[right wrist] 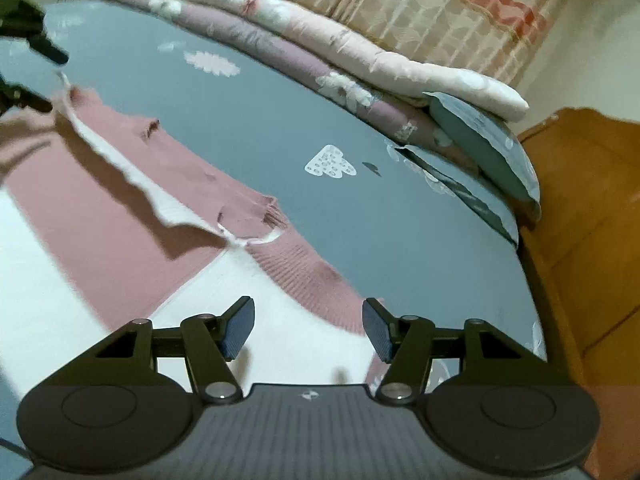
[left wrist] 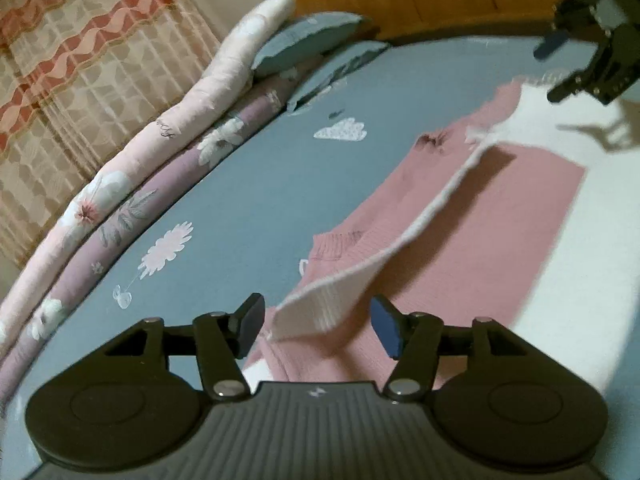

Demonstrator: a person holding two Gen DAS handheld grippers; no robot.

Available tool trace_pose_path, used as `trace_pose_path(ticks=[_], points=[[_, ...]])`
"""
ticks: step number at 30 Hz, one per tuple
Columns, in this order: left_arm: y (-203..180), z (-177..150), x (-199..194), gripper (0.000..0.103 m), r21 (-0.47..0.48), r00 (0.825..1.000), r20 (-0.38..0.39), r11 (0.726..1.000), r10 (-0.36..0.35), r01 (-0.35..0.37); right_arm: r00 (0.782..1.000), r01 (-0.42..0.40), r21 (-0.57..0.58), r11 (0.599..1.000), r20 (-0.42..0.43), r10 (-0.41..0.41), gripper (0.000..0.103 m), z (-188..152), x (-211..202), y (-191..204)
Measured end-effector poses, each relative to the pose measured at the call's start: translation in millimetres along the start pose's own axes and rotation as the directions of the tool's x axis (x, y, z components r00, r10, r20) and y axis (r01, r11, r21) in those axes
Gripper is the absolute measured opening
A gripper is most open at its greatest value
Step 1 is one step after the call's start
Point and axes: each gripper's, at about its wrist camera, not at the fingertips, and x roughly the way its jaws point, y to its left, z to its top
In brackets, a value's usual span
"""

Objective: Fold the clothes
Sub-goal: 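Lay the hem over the folded sleeves and open both grippers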

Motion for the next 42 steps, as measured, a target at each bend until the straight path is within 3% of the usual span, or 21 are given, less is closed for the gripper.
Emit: trace_pose_path(ticks=[7, 12, 15, 19, 26, 29, 34, 39, 42], points=[[3.7, -7.8, -8.7, 0.067, -0.111, 0.989, 0.027, 0.983, -0.145, 0.147, 0.993, -0.12, 0.111, 0.987, -0.008, 0.121, 0.055, -18.6, -10.6, -11.4], [9.9, -5.1, 1.0, 0.067, -0.189, 0.973, 0.047, 0.955, -0.225, 0.229, 0.974, -0.227, 0.149, 0.962, 0.025, 0.226, 0.052, -3.6, 3.0, -5.8], [18.8, 1.6, 25.4, 0.067, -0.238, 0.971, 0.038, 0.942, -0.234, 0.237, 0.951, -0.307, 0.177, 0.935, 0.021, 0.309, 0.052, 14.5, 24.7, 1.4], [34.3, 2.2, 48.6, 0.067, -0.303, 0.982, 0.031, 0.934, -0.188, 0.188, 0.929, -0.361, 0.251, 0.898, 0.012, 0.37, 0.049, 38.3, 65.5, 8.7], [55.7, -17.2, 66.0, 0.067, -0.402, 0.99, -0.016, 0.907, -0.14, 0.122, 0.942, -0.308, 0.346, 0.886, -0.021, 0.336, 0.049, 59.9, 117.8, 10.7], [57.6, -24.4, 53.1, 0.066, -0.393, 0.992, -0.023, 0.914, -0.122, 0.104, 0.944, -0.308, 0.348, 0.885, -0.004, 0.331, 0.049, 54.6, 105.5, 6.9], [49.7, -25.7, -3.0, 0.066, -0.337, 0.994, 0.014, 0.935, -0.109, 0.108, 0.952, -0.294, 0.302, 0.907, 0.006, 0.306, 0.049, 44.1, 59.0, 2.2], [16.9, -36.9, -62.7, 0.066, -0.313, 0.979, 0.087, 0.928, -0.183, 0.202, 0.948, -0.308, 0.317, 0.897, 0.027, 0.316, 0.049, 15.6, -3.0, 2.1], [-2.0, -55.3, -70.9, 0.066, -0.327, 0.975, 0.047, 0.919, -0.218, 0.221, 0.953, -0.288, 0.35, 0.891, 0.011, 0.303, 0.05, -8.9, -24.5, 3.3]])
